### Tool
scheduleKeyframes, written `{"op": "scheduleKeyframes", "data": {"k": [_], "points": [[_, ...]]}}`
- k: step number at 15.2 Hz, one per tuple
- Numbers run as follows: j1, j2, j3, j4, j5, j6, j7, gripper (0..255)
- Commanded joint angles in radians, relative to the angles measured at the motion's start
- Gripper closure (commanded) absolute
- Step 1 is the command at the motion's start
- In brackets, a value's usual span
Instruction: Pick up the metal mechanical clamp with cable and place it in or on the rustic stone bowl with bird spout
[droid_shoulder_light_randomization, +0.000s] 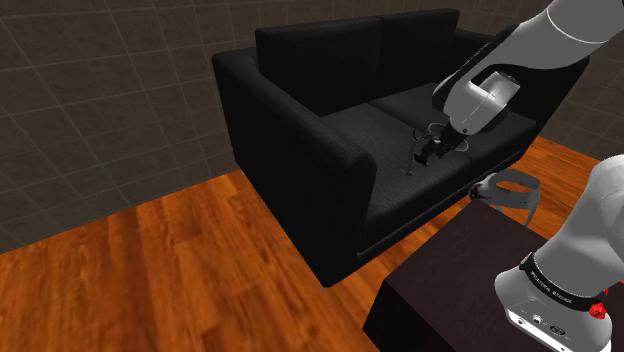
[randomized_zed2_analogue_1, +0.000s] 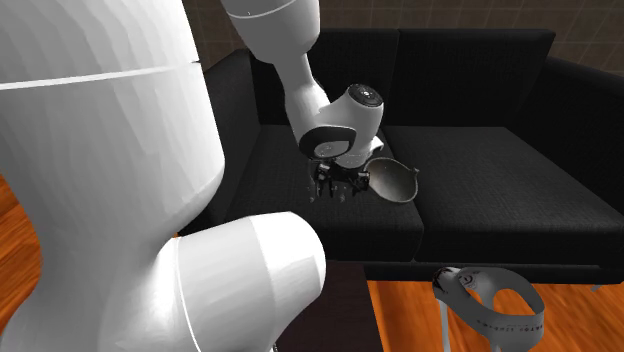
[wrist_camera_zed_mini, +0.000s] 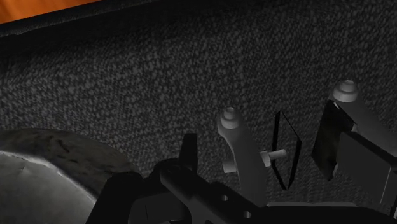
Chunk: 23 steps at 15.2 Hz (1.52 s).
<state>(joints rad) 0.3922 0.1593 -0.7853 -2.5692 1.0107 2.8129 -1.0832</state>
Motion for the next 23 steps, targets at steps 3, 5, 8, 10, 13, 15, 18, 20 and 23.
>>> {"op": "scheduleKeyframes", "data": {"k": [3,5,8,10,13,15,18,20,23], "points": [[-0.043,0.086,0.064,0.044,0.158,-0.016,-0.114,0],[-0.044,0.086,0.065,0.044,0.158,-0.016,-0.114,0],[-0.044,0.086,0.064,0.044,0.158,-0.016,-0.114,0],[-0.044,0.085,0.064,0.044,0.157,-0.016,-0.114,0],[-0.044,0.085,0.064,0.044,0.157,-0.016,-0.114,255],[-0.043,0.085,0.064,0.044,0.157,-0.016,-0.113,255],[-0.043,0.085,0.064,0.044,0.157,-0.016,-0.114,255],[-0.043,0.085,0.064,0.044,0.157,-0.016,-0.114,255],[-0.019,0.047,0.033,0.028,0.080,-0.011,-0.052,255]]}}
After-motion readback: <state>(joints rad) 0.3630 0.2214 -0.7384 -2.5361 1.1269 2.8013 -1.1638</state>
